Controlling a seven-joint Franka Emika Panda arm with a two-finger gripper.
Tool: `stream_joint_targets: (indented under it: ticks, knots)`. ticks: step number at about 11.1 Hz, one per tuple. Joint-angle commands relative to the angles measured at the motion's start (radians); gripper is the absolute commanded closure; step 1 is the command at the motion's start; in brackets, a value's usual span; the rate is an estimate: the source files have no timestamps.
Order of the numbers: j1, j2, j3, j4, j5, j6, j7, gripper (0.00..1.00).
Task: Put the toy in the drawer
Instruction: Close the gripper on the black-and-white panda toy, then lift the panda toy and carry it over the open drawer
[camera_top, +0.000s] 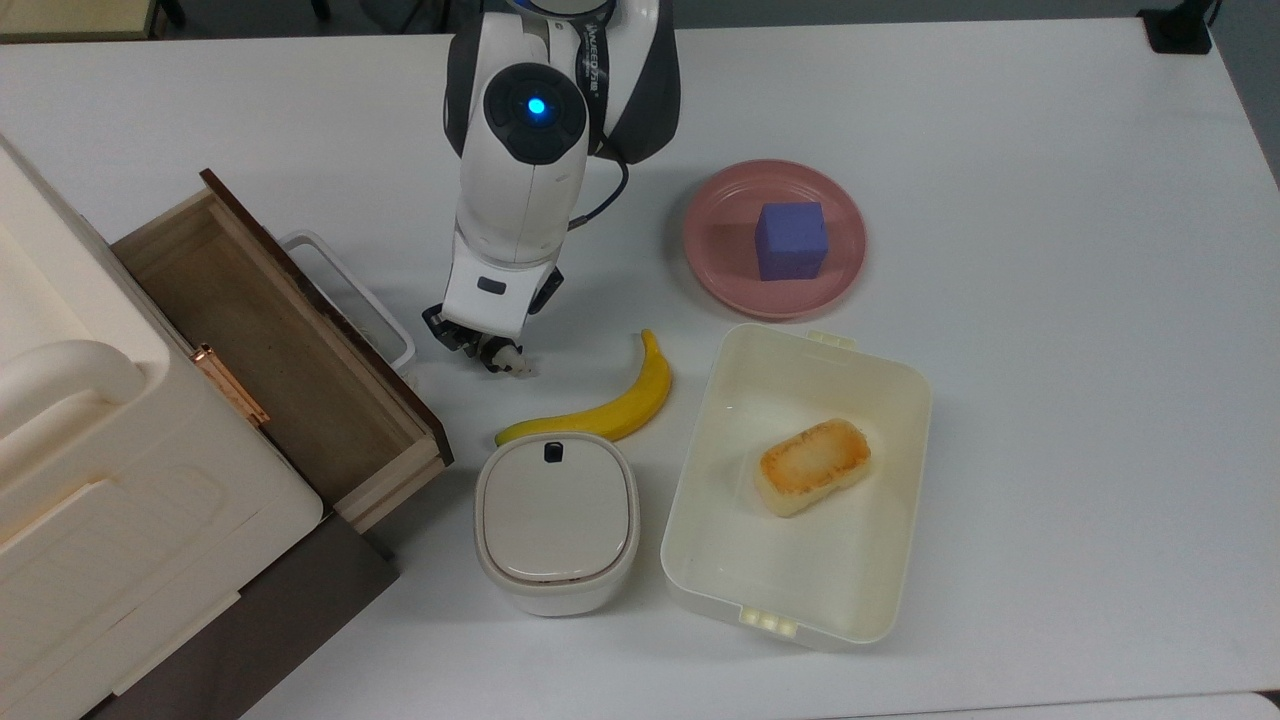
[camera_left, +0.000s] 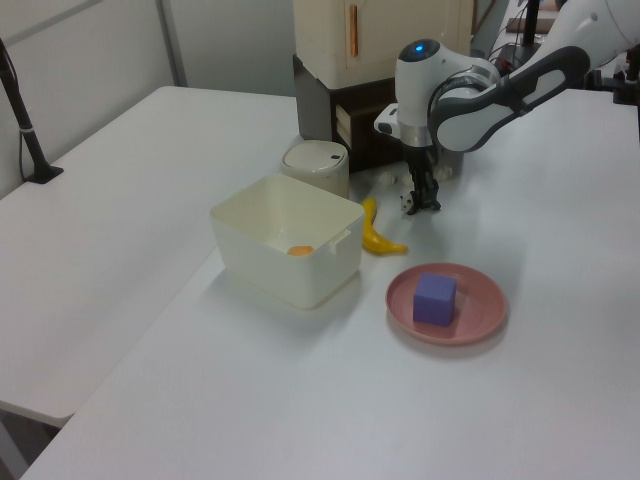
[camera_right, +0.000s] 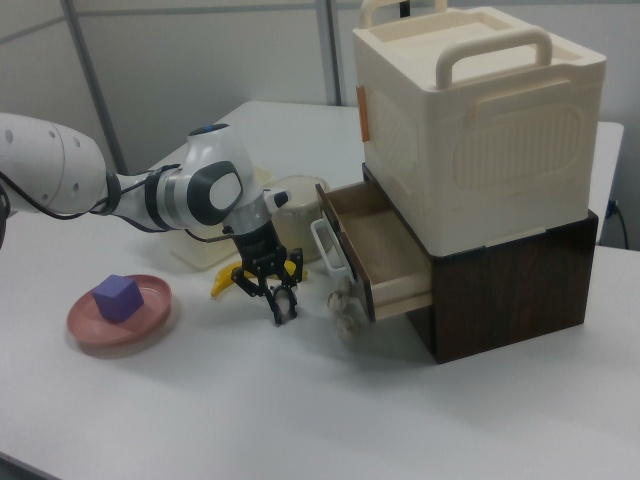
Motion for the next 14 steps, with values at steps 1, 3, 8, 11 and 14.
stream_joint_targets:
  ticks: [1, 3, 8, 11, 14]
  knots:
    - [0.030, -0.092, -0.016, -0.003, 0.001, -0.120, -0.014, 0.83]
    - [0.042, -0.144, -0.014, 0.081, 0.048, -0.282, -0.031, 0.86]
    - [-0.040, -0.161, -0.080, 0.282, 0.125, -0.372, -0.146, 0.86]
    - [-0.073, -0.154, -0.166, 0.288, 0.172, -0.286, -0.217, 0.85]
    - [-0.137, -0.074, -0.168, 0.282, 0.205, -0.050, -0.183, 0.81]
